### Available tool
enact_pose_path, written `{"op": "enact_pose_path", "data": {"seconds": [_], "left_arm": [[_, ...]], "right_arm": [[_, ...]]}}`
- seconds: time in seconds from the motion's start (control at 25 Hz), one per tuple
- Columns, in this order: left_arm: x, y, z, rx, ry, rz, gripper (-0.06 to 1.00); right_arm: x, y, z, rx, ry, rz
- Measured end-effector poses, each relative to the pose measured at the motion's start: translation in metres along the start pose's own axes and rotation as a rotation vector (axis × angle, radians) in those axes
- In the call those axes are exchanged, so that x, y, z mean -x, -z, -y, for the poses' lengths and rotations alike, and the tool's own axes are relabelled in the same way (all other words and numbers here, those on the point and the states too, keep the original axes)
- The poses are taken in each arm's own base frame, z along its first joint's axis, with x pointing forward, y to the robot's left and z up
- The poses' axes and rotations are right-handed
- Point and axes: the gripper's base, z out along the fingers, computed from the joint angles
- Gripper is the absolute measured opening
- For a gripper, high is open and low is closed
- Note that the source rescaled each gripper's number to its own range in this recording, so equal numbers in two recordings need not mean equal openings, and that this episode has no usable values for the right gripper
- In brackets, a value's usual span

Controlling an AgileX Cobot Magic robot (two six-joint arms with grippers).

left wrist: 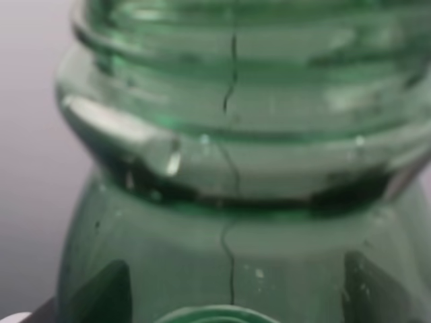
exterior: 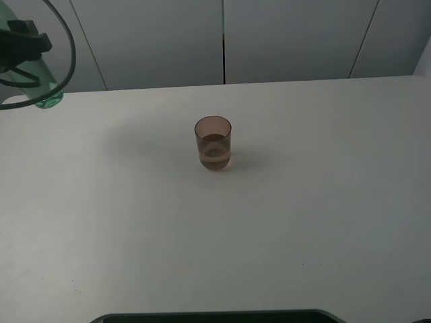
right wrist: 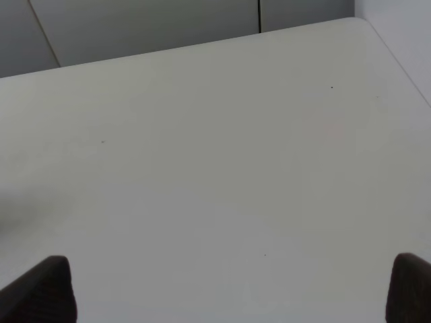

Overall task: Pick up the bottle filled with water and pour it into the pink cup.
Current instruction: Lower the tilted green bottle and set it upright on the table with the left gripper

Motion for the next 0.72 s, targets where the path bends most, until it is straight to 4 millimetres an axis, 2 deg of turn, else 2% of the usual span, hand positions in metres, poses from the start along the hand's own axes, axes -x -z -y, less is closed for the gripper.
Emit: {"op": "enact_pose_path", "data": {"seconds": [0.16,0.36,0.52,0.72], "left_arm": [[-0.011,-0.005,0.004,-0.101,-0.076,-0.026,0.00],[-0.049,-0.015,0.014,-0.193,-0.098,-0.105,0.00],[-0.070,-0.022,0.019,-0.227,-0.069,-0.069,0.00],[-0.085,-0.041,0.025,-0.250,-0.061,-0.044,0.00]], "right_arm": [[0.000,0.000,0.000,0.000,0.000,0.000],[0.000,0.000,0.000,0.000,0.000,0.000],[0.000,0.000,0.000,0.000,0.000,0.000],[0.000,0.000,0.000,0.000,0.000,0.000]]}}
